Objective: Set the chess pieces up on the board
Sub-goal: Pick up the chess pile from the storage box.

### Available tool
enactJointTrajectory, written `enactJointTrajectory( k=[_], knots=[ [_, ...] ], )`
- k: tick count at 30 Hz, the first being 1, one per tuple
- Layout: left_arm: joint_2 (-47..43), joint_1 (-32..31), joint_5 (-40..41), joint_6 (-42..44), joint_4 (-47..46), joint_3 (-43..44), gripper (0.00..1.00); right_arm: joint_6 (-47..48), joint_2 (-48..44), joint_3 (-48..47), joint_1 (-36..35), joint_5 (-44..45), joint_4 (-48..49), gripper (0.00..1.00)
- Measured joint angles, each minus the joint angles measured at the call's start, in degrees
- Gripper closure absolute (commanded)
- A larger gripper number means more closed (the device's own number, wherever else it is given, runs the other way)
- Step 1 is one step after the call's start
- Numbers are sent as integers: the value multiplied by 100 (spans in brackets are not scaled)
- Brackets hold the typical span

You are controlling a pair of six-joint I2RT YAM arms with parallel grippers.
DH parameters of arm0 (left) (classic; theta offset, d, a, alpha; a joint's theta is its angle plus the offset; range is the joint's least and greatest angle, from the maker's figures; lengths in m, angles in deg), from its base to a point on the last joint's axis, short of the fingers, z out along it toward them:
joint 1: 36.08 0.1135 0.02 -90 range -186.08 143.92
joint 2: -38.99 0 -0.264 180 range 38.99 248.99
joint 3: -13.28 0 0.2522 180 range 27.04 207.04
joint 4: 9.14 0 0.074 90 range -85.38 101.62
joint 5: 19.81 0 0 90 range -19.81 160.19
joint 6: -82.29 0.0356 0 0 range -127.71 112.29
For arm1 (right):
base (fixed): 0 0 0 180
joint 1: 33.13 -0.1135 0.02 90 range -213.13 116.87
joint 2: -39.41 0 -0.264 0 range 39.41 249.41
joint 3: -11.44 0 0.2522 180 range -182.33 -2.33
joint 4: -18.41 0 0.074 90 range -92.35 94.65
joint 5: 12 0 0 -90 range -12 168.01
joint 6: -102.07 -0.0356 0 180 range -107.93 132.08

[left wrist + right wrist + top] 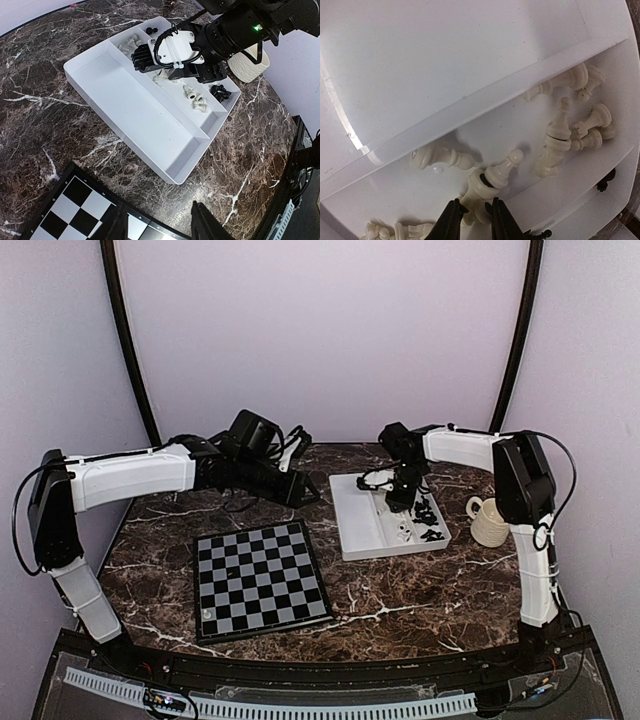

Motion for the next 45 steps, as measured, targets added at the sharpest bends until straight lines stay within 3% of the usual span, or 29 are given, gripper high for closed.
enactJointTrajectory(
  k=[5, 15, 33, 45],
  knots=[
    [-33, 0, 2, -24, -22, -79, 55, -7, 44, -144, -59, -186, -269, 78],
    [-66, 0, -7, -39, -46, -116, 55, -365, 278, -846, -24, -1115, -841, 62],
    [-68, 0, -24, -107, -66, -160, 55, -1134, 378, -852, 85, -772, -765, 76],
    [-68, 0, -55, -131, -109, -160, 55, -1287, 389, -669, 85, -693, -807, 70]
  ],
)
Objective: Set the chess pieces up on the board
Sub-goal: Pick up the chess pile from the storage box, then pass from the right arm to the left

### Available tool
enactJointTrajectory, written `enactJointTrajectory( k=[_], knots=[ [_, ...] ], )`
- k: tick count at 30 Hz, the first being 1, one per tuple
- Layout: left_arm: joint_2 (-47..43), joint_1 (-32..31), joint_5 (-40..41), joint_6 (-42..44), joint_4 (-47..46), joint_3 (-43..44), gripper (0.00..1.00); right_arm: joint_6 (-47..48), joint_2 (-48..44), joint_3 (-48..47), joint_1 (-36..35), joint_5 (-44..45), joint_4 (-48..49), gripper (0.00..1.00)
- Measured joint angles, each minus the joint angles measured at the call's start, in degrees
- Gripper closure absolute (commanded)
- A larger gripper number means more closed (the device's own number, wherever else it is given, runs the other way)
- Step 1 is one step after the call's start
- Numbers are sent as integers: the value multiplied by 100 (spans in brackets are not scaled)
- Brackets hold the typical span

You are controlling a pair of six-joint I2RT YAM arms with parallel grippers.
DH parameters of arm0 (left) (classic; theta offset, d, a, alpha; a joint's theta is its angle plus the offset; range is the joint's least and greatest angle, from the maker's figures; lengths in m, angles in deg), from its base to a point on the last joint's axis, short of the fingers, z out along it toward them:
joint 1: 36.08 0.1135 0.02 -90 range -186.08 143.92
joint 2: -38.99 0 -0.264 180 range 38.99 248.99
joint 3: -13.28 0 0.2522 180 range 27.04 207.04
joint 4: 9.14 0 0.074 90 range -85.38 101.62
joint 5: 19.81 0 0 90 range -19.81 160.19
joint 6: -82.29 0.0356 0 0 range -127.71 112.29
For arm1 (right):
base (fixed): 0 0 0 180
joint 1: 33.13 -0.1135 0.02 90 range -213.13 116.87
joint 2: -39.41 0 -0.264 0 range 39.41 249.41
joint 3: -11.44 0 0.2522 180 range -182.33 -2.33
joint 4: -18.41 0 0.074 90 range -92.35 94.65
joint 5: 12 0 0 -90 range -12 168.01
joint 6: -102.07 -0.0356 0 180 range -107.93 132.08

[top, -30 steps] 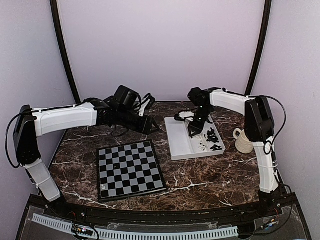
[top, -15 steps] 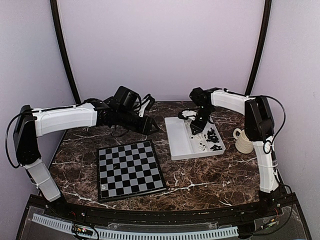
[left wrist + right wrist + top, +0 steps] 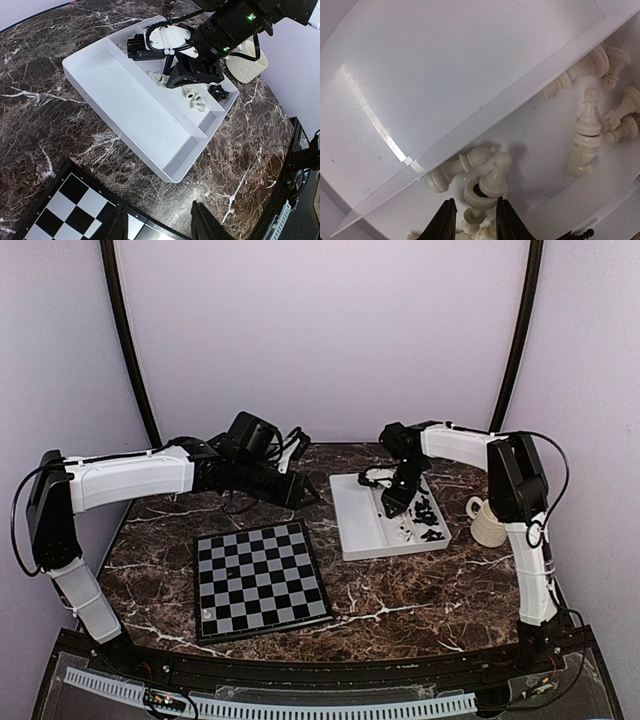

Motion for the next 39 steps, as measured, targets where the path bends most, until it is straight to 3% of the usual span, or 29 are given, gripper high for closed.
enactJointTrajectory(
  k=[7, 10, 13, 27, 39],
  knots=[
    [0, 2, -76, -22, -20, 0, 55, -63, -24, 271, -13, -83, 81, 73],
    [0, 2, -101, -48, -26, 0, 55, -109, -85, 389, -13, -92, 195, 83],
    [0, 2, -114, -72, -44, 0, 55, -168, -177, 551, -13, -101, 313, 87],
    [35, 0, -409, -256, -682, -2, 56, -313, -1399, 1252, -13, -136, 352, 94],
    [949, 2, -1272, -1093, -1921, 205, 54, 22, -2107, 1274, -374, -1478, 361, 94]
  ],
)
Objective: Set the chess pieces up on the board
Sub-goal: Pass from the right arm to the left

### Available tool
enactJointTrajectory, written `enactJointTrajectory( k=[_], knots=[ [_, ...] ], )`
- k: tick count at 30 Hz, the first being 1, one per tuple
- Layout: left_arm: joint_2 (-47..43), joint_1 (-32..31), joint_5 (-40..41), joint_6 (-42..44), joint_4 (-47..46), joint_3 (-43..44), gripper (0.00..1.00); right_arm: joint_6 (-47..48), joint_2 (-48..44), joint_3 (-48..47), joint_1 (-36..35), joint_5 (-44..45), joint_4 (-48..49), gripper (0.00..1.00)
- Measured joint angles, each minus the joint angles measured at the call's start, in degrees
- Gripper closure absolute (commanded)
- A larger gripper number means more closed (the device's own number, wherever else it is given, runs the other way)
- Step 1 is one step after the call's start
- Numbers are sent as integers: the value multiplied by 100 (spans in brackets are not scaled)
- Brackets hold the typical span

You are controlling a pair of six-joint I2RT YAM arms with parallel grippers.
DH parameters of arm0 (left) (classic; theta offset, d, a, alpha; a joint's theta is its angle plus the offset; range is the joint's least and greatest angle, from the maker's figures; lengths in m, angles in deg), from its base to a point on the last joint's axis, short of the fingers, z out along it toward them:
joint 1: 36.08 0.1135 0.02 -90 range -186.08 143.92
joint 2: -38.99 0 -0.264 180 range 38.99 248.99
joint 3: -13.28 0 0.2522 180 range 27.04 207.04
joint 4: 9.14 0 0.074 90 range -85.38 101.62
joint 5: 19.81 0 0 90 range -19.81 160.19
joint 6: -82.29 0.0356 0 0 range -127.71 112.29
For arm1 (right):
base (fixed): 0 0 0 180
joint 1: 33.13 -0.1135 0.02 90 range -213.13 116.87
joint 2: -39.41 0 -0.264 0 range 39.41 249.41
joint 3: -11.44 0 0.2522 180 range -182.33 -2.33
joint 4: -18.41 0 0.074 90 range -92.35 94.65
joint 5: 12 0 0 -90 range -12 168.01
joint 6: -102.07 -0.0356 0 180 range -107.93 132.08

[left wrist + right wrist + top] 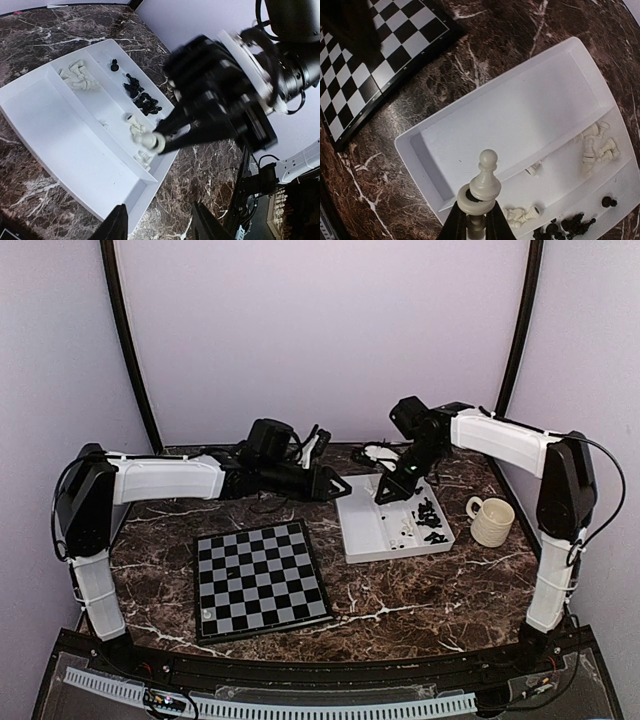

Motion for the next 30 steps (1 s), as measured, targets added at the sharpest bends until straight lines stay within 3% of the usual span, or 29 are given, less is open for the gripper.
enactJointTrajectory(
  k=[12, 24, 30],
  knots=[
    [557, -2, -518, -970, -693, 175, 64, 291, -28, -153, -529, -522, -157, 94],
    [621, 7, -675, -1248, -846, 219, 91, 297, -28, -184, -529, -542, -188, 94],
    [621, 7, -654, -1241, -848, 219, 99, 299, -31, -181, -529, -538, -192, 94]
  ],
)
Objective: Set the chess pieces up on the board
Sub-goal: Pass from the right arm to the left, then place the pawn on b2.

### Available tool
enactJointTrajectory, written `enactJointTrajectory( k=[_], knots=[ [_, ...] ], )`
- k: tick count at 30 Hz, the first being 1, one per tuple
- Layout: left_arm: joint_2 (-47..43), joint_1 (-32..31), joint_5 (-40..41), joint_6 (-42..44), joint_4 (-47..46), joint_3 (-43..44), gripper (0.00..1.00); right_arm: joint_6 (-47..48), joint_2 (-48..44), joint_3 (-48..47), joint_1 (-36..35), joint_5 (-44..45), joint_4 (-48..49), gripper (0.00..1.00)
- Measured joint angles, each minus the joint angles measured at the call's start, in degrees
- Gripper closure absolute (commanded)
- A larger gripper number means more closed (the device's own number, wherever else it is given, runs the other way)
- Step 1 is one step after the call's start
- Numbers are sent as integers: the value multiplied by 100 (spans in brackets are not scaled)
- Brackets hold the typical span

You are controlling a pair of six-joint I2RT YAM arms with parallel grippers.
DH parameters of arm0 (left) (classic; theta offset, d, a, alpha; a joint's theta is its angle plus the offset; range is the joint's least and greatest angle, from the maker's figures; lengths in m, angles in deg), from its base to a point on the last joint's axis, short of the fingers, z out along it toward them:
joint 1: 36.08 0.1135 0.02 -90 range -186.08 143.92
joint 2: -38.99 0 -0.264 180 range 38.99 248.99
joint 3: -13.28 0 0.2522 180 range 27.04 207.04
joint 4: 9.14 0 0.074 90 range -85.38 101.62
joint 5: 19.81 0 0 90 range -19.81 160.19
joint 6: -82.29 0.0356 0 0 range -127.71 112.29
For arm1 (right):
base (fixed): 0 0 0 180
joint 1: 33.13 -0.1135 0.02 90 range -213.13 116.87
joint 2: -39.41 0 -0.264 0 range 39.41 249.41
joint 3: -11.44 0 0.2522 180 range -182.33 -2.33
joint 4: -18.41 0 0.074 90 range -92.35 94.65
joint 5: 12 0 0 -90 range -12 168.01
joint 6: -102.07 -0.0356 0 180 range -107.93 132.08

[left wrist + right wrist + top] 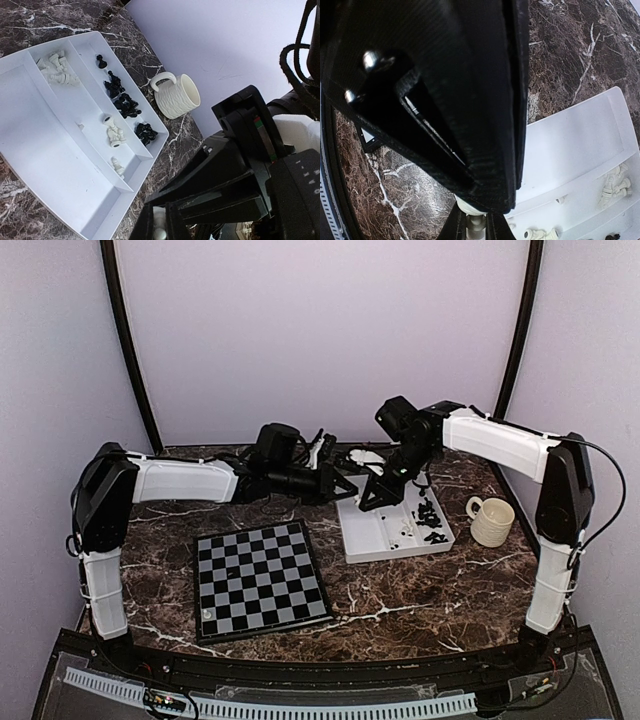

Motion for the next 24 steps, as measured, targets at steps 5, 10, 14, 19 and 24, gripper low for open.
enactJointTrajectory(
  k=[5, 10, 14, 19, 24],
  knots=[
    [-79, 0, 236, 376, 341, -33, 100, 17, -323, 514, 0, 87, 184, 94],
    [-988, -11, 796, 1113, 1257, -684, 100, 13, -778, 1266, 87, 138, 389, 95],
    [-2098, -208, 1488, 1777, 2253, -1196, 100, -13, -938, 1637, 330, 103, 590, 95],
    [-3239, -916, 2618, 2170, 3432, -1714, 100, -81, -1056, 1926, 752, -52, 815, 94],
    [-3995, -1274, 3324, 1891, 4376, -2691, 100, -114, -1154, 1961, 859, -138, 942, 94]
  ],
)
